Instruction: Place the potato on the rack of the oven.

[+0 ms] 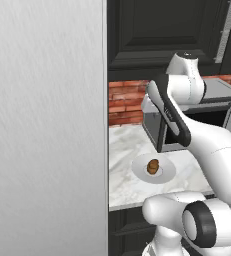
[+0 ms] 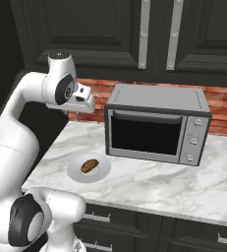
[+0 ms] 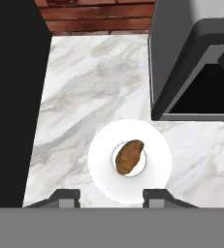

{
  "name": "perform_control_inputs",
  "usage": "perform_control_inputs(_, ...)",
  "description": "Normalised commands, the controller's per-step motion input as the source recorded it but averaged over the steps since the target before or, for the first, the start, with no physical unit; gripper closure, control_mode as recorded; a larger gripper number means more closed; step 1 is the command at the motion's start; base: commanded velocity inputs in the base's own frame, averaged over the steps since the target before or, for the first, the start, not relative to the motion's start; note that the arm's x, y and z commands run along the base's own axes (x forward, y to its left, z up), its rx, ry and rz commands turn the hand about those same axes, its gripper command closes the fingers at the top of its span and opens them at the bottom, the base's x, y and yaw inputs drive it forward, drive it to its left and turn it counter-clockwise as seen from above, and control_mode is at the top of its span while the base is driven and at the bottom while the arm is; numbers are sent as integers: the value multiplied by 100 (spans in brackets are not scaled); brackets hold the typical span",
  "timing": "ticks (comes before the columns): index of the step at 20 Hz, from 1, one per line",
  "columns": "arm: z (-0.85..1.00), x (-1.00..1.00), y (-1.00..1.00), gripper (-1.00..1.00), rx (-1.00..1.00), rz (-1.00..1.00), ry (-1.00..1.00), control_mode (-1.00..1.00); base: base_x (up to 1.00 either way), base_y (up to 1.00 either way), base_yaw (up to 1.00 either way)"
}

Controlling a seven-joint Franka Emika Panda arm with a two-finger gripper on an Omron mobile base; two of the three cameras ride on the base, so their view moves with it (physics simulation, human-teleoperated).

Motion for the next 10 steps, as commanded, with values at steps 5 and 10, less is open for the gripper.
perform_control_inputs(5,-52,-2,8,-100,-1,-15,6,-100,0,0,0)
perform_control_inputs(10,-100,0,-4,-100,0,-20,9,-100,0,0,0)
